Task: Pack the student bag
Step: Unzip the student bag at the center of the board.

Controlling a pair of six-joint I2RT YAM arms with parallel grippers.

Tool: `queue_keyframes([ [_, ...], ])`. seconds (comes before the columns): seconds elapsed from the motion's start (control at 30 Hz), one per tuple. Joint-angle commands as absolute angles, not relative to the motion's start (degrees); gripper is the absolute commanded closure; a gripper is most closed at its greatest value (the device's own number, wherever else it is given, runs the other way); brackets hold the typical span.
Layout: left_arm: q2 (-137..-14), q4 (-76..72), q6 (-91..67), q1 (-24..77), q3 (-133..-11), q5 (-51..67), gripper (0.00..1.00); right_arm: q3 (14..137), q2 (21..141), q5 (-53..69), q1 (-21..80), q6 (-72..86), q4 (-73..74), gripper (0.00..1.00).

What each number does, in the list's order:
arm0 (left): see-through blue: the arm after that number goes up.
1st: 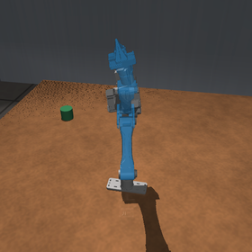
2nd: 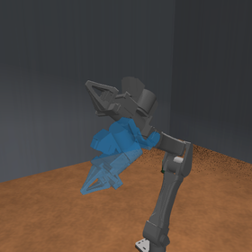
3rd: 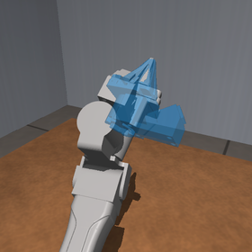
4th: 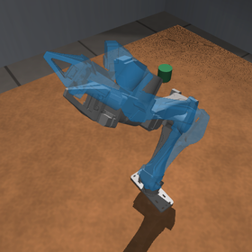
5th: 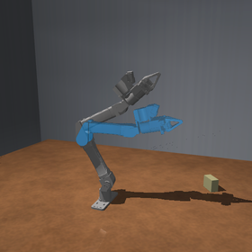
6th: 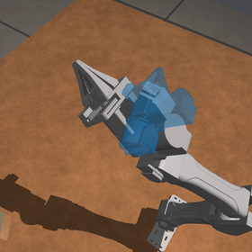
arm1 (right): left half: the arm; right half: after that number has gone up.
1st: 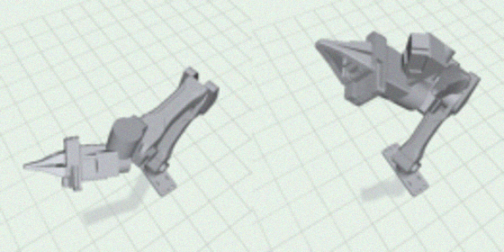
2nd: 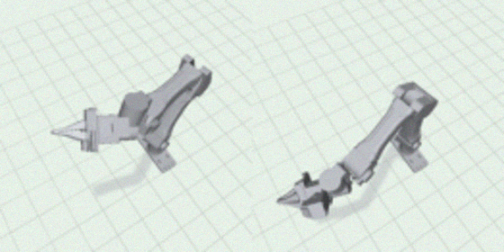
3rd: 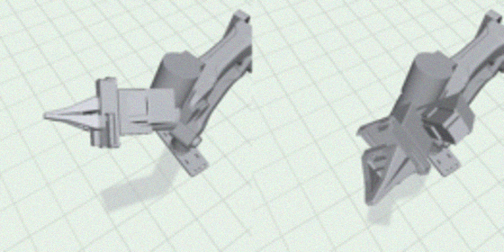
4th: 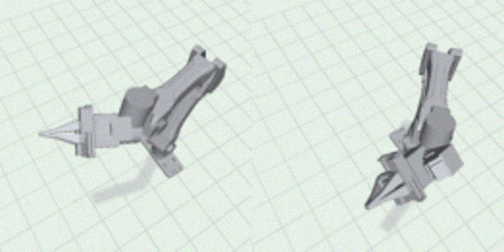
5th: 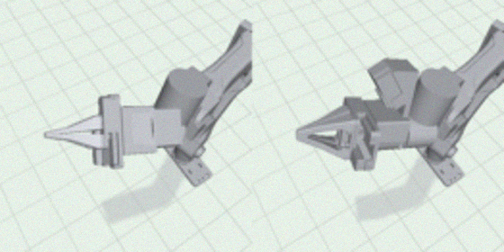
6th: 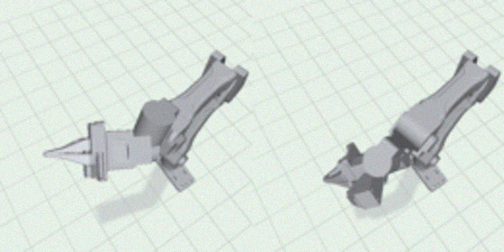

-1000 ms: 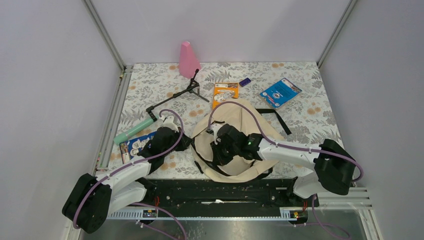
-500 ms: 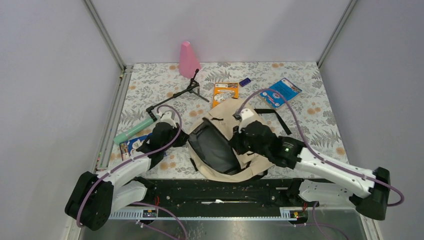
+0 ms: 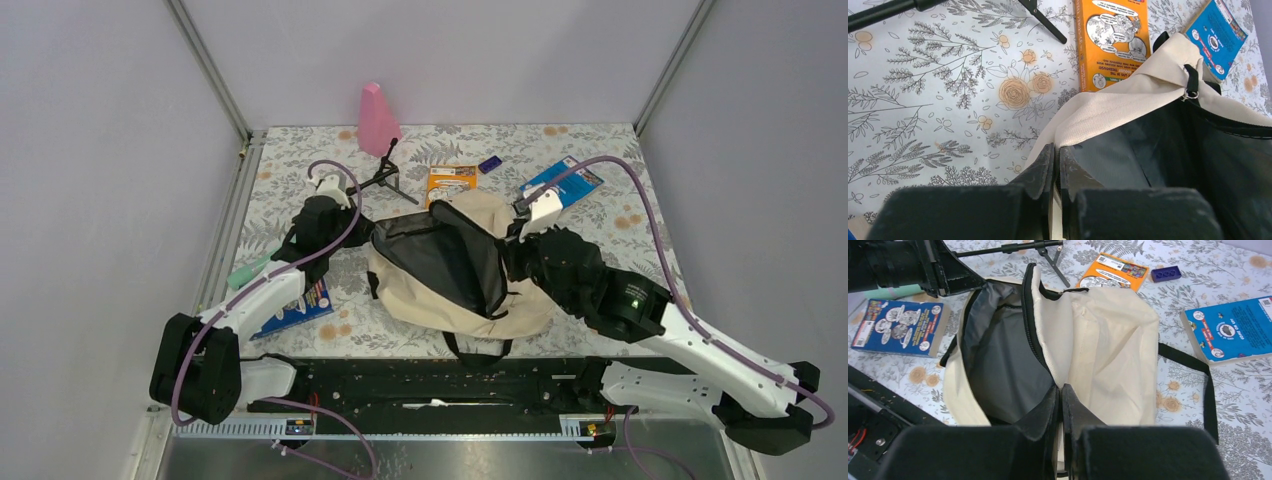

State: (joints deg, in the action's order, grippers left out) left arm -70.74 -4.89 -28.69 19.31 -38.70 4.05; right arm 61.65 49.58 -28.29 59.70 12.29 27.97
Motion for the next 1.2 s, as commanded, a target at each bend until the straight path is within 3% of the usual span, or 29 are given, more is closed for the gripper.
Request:
queue_keyframes([
  [0.0, -71.2, -5.6, -26.9, 18.2, -41.0, 3.8, 1.0, 63.9, 50.7, -32.5, 60.0, 10.6, 22.8, 1.0],
  [0.1, -70.1, -5.0, -27.1, 18.2, -39.6, 3.9, 0.91, 61.6, 52.0, -30.9, 60.0, 13.1, 21.2, 1.0],
  [0.13, -68.2, -4.1, -27.9, 18.2, -38.0, 3.8, 0.64, 58.2, 52.4, -32.2, 60.0, 16.3, 18.8, 1.0],
  [0.23, -64.5, -2.9, -29.5, 18.2, -35.8, 4.3, 0.42, 53.7, 53.2, -35.2, 60.1, 20.5, 16.1, 1.0],
  [0.33, -59.4, -0.4, -31.3, 18.3, -33.5, 2.8, 0.31, 50.7, 54.8, -39.8, 59.9, 23.9, 15.9, 1.0],
  [0.6, -45.2, 13.4, -35.3, 18.2, -27.8, -7.0, 0.14, 45.5, 57.9, -37.4, 55.4, 28.6, 14.3, 1.0],
  [0.77, -45.0, 20.1, -38.8, 17.1, -24.9, -14.6, 0.02, 42.3, 58.0, -32.1, 52.0, 31.0, 11.6, 1.0],
  [1.17, -56.6, 22.7, -40.1, 17.8, -30.8, -26.1, 0.01, 39.6, 57.6, -28.4, 50.4, 31.9, 7.9, 1.0],
])
